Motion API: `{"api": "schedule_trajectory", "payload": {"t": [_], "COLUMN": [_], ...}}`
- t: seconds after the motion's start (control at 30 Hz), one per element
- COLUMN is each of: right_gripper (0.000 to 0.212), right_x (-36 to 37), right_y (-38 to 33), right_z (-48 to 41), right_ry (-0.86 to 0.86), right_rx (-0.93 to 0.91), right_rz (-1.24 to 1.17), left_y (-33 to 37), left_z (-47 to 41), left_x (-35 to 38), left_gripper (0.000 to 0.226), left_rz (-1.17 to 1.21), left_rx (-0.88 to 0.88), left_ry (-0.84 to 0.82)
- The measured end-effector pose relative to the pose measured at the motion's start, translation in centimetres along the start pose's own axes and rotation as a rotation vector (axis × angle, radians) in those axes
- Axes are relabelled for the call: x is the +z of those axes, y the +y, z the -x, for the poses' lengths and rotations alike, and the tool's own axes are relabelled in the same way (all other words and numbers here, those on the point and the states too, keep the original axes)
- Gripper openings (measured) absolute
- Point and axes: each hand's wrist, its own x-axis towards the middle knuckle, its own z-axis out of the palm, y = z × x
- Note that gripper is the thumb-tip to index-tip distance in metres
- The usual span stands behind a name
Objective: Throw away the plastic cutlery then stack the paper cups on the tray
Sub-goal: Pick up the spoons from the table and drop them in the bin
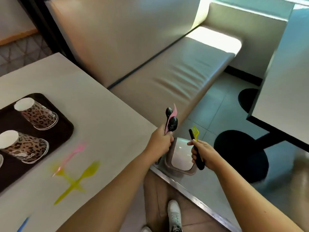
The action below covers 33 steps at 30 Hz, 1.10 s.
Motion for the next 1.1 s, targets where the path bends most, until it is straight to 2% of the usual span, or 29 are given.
{"api": "schedule_trajectory", "payload": {"t": [0.07,0.13,0.3,0.43,0.63,0.77,0.87,1.0,1.1], "right_gripper": [0.025,0.02,0.011,0.008,0.025,0.033,0.032,0.03,0.021], "right_x": [-2.2,-3.8,-5.8,-6.5,-6.9,-7.0,-6.6,-6.1,-5.7], "right_y": [3.3,6.1,11.0,13.4,16.7,18.0,18.2,18.4,18.4], "right_z": [-0.4,-1.1,-4.2,-8.2,-15.5,-19.1,-20.9,-22.2,-23.0], "right_ry": [0.025,0.016,-0.022,-0.08,-0.124,-0.046,0.011,0.052,0.022], "right_rx": [0.098,0.195,0.399,0.502,0.605,0.619,0.593,0.599,0.535], "right_rz": [0.032,0.087,0.15,0.153,0.108,0.108,0.062,-0.056,-0.076], "left_y": [-1.7,-4.2,-11.3,-16.4,-21.4,-23.8,-24.7,-25.0,-25.1], "left_z": [-0.1,-0.5,-3.1,-6.0,-10.6,-13.5,-15.1,-17.5,-19.0], "left_x": [2.7,5.3,9.2,11.0,13.5,14.3,14.8,15.7,16.6], "left_gripper": [0.015,0.019,0.024,0.024,0.027,0.029,0.03,0.03,0.031], "left_rz": [-0.037,-0.053,-0.143,-0.087,-0.037,-0.058,-0.034,0.101,0.211], "left_rx": [-0.016,-0.085,-0.381,-0.626,-0.767,-0.823,-0.856,-0.934,-0.966], "left_ry": [-0.067,-0.13,-0.23,-0.172,-0.094,-0.043,-0.012,0.041,0.073]}}
